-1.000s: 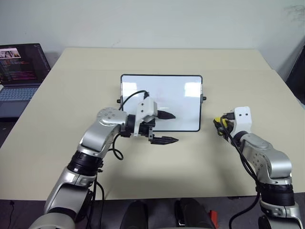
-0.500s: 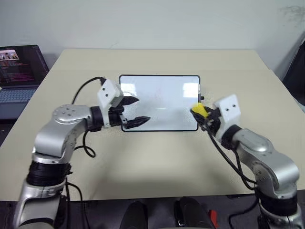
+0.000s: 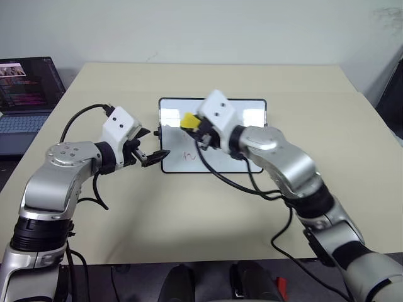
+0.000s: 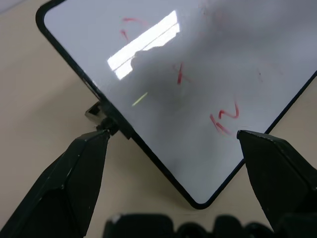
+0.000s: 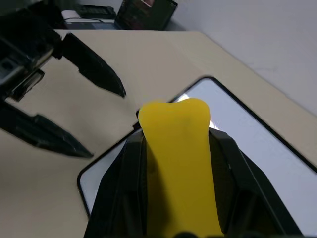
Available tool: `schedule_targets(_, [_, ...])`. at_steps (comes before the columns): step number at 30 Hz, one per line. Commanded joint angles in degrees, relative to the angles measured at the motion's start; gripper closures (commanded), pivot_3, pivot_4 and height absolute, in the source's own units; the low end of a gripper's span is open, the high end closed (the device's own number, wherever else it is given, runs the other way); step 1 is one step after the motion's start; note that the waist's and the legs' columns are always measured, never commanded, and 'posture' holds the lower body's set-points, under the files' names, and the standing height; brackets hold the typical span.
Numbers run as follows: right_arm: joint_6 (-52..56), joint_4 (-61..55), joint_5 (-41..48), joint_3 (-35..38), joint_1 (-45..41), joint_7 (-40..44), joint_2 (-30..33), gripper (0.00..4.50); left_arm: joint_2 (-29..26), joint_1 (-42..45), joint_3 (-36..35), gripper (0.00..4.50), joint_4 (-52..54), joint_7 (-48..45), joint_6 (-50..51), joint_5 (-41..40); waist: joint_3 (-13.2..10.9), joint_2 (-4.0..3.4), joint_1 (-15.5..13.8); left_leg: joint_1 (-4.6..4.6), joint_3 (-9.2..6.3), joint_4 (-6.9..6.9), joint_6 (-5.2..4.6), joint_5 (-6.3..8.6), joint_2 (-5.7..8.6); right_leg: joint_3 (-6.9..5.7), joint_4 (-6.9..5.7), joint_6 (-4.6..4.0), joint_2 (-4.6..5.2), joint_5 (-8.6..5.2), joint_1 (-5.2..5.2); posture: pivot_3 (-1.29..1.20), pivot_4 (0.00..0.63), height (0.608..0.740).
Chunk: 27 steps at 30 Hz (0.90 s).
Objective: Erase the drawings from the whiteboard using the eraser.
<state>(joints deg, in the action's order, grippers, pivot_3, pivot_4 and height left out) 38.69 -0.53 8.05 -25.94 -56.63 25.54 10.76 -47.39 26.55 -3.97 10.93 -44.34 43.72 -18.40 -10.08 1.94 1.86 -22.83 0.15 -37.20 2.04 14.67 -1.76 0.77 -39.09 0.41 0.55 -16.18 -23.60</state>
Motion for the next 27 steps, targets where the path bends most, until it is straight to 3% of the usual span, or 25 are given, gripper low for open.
schedule_targets(1, [-6.46, 8.41, -3.71, -0.22, -4.6, 1.86, -1.94, 3.21, -0.39, 1.26, -1.17, 0.0, -0.81, 1.53, 1.23, 0.5, 0.0, 0.01, -0.07, 0.0, 0.01, 0.0, 0.0, 0.0, 0.01, 0.0, 0.0, 0.0, 0.01, 0.0, 0.0, 0.0, 0.15, 0.74])
schedule_targets(13, [-16.63, 33.1, -11.51, 1.37, -13.5, 3.45, -6.7, 3.21, 3.22, 4.01, -0.59, 0.0, -3.49, 2.19, 1.78, -1.3, 0.02, 0.04, -0.02, -0.05, 0.02, 0.01, 0.02, -0.01, 0.08, -0.07, -0.01, -0.02, 0.25, 0.01, -0.02, 0.0, 0.15, 0.74])
schedule_targets(27, [-22.71, 47.83, -15.52, 3.64, -18.58, 4.73, -11.02, 3.21, 5.78, 4.55, -1.26, 0.0, -5.0, 3.04, 1.17, -1.47, 0.02, 0.04, 0.1, -0.07, 0.1, 0.06, 0.03, -0.01, 0.08, 0.0, -0.03, -0.02, 0.28, 0.02, -0.11, 0.0, 0.15, 0.74])
